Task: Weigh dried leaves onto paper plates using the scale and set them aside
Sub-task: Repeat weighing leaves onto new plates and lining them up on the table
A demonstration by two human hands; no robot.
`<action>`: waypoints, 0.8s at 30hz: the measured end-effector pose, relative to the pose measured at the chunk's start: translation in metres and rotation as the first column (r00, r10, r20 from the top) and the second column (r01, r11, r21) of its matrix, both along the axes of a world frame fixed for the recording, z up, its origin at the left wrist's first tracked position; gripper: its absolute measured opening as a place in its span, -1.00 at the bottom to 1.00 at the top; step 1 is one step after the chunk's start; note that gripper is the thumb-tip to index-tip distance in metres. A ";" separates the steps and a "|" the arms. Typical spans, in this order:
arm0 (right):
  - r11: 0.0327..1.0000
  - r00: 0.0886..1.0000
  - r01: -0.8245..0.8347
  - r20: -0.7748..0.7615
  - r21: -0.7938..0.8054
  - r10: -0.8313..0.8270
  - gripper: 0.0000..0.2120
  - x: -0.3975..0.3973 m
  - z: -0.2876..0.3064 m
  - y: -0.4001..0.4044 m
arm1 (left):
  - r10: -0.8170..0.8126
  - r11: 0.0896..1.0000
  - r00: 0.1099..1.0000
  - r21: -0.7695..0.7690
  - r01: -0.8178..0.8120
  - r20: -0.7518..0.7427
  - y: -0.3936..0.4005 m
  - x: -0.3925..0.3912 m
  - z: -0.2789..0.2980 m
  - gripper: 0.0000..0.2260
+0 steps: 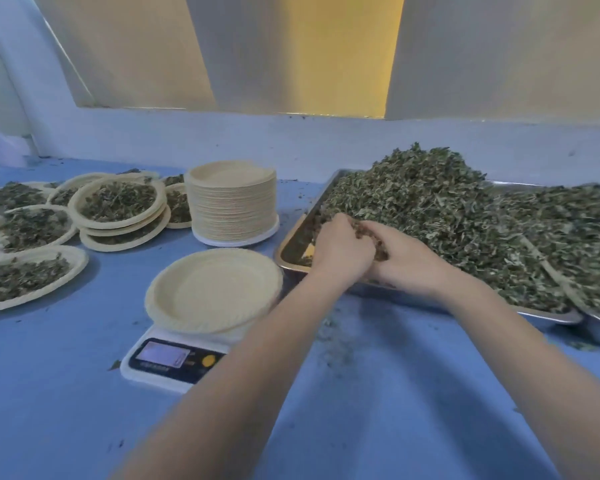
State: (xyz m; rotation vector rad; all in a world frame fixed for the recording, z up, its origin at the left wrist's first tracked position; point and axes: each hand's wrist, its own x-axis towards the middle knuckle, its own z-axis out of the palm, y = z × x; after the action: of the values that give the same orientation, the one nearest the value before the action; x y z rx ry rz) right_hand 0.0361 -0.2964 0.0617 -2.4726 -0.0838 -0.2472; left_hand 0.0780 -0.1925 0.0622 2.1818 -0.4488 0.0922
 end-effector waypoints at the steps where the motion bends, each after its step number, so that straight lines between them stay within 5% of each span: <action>1: 0.994 0.994 0.101 -0.023 -0.046 -0.102 -0.30 -0.002 -0.001 -0.018 | -0.013 1.000 1.000 0.019 0.013 -0.016 -0.012 0.002 -0.004 -0.65; 5: 0.856 0.901 0.348 -0.115 -0.382 -0.418 -0.15 -0.017 0.004 -0.091 | 0.033 0.952 0.995 0.299 -0.060 0.096 -0.045 0.018 -0.014 -0.62; 7: 0.727 0.799 0.361 -0.208 -0.584 -0.564 -0.11 -0.026 0.011 -0.119 | 0.113 0.855 0.994 0.510 -0.092 -0.011 -0.051 0.035 -0.015 -0.51; 10: 0.692 0.670 0.287 -0.378 -0.662 -0.639 -0.04 -0.030 0.014 -0.137 | 0.182 0.754 0.965 0.657 -0.014 -0.188 -0.060 0.053 -0.015 -0.48; 14: 0.722 0.778 0.264 -0.302 -0.640 -0.551 -0.24 -0.014 0.001 -0.125 | -0.106 0.846 0.947 0.473 0.246 -0.304 -0.088 0.048 -0.025 -0.75; 18: 0.905 0.914 0.253 -0.223 -0.343 -0.340 -0.24 0.000 -0.003 -0.109 | -0.328 0.892 0.871 0.183 0.413 -0.366 -0.107 0.031 -0.028 -0.85; 20: 0.926 0.929 0.230 -0.216 -0.300 -0.301 -0.19 -0.004 0.003 -0.111 | -0.307 0.886 0.907 0.261 0.384 -0.289 -0.105 0.032 -0.022 -0.78; 24: 0.750 0.766 0.270 -0.337 -0.604 -0.547 -0.14 -0.016 0.009 -0.124 | -0.184 0.750 0.972 0.619 0.234 -0.145 -0.090 0.038 -0.013 -0.57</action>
State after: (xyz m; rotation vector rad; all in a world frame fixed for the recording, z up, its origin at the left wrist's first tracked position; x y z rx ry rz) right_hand 0.0200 -0.4199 0.0704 -2.9942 0.7498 0.2850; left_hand 0.1157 -0.2826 0.0490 2.7638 -0.7657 -0.3137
